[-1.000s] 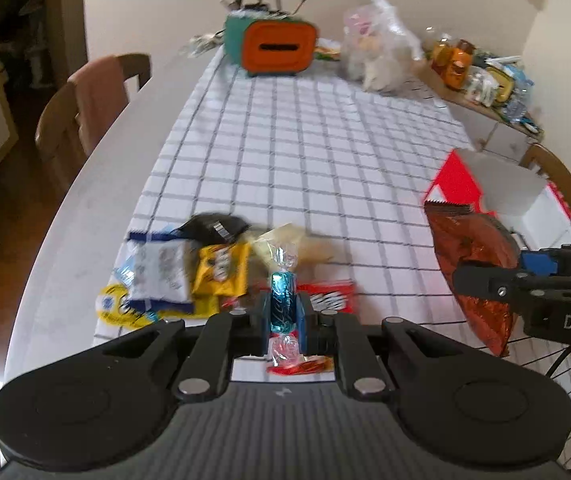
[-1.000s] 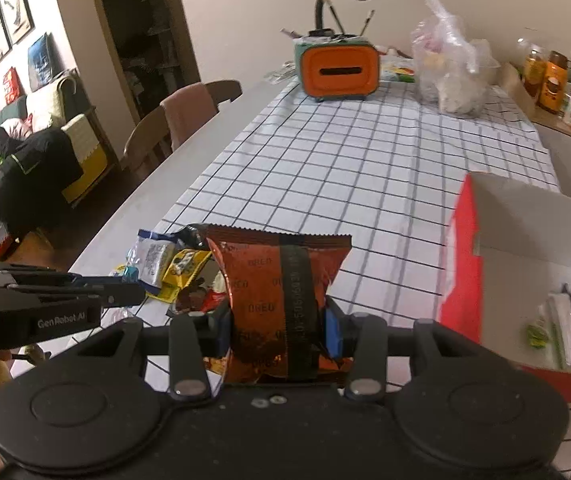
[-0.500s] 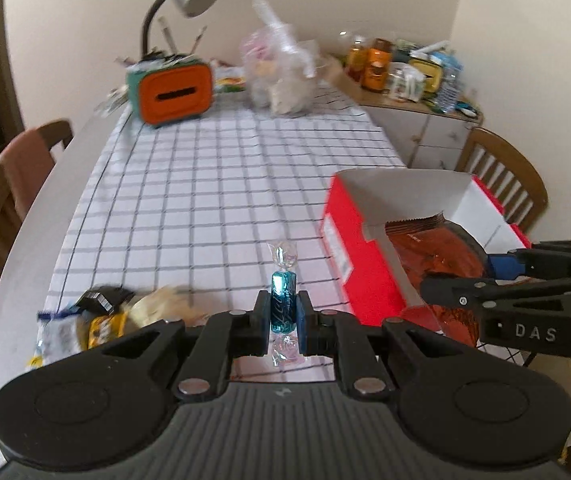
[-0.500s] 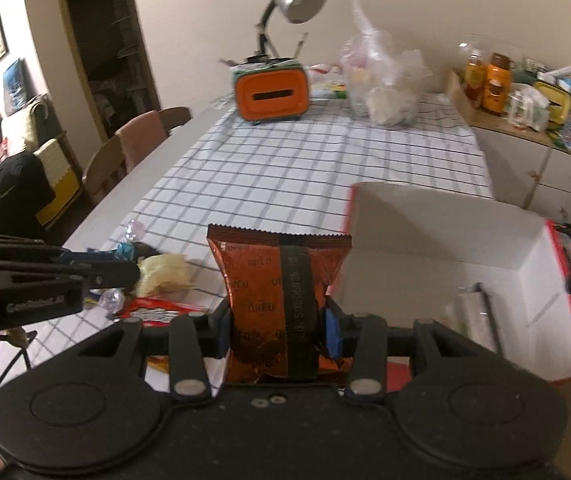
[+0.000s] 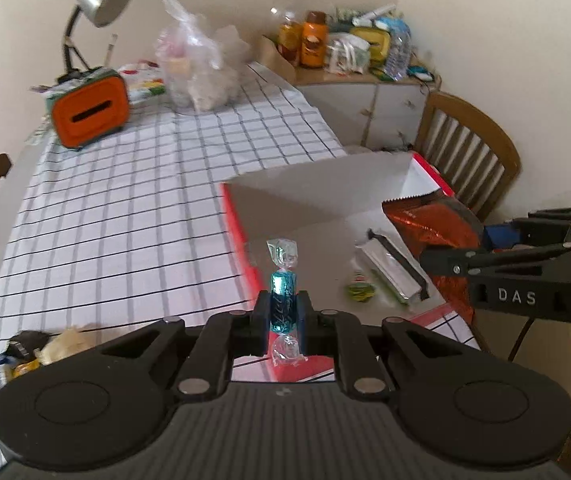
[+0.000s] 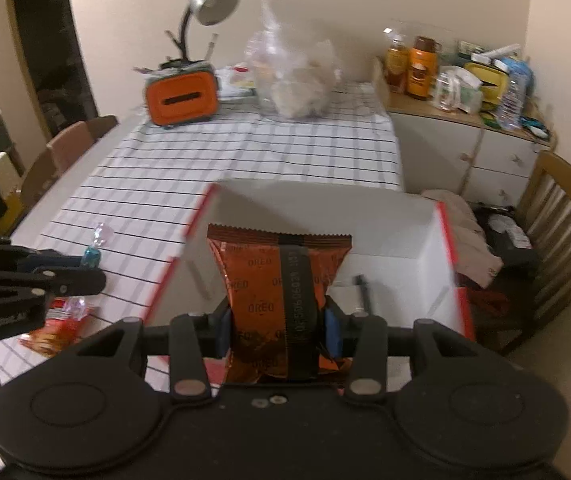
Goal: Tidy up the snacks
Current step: 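Carry the orange packet and blue candy into the red box with both grippers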
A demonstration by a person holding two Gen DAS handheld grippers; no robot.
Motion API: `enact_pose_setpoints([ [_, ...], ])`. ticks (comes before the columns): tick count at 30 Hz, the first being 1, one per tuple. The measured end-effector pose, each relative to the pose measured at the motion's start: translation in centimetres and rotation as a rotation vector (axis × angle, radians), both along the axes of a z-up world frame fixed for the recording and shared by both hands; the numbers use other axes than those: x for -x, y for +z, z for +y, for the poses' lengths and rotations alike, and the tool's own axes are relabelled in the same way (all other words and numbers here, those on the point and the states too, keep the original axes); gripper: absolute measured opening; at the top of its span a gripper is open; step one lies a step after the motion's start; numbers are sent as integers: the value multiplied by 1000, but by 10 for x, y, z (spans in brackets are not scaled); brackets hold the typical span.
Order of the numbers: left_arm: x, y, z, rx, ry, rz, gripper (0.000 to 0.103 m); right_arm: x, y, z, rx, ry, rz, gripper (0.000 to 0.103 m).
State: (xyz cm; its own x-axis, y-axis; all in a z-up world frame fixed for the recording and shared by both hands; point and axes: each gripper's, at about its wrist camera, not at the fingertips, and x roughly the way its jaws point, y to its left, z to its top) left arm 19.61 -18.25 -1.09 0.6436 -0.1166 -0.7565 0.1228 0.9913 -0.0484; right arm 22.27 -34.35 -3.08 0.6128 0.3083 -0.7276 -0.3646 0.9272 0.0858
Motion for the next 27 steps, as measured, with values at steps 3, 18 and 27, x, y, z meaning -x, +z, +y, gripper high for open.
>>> enact_pose_setpoints([
  [3,-17,-7,-18,-16,-13,23,12,-12,-7,-17,11,-25,12,43],
  [18,-100,-57,-64,-75,-12,200,12,-70,-53,-49,104,-11,100,43],
  [27,-139,-80,-67,-100,34,341,13,-98,-79,-28,152,97,194,42],
])
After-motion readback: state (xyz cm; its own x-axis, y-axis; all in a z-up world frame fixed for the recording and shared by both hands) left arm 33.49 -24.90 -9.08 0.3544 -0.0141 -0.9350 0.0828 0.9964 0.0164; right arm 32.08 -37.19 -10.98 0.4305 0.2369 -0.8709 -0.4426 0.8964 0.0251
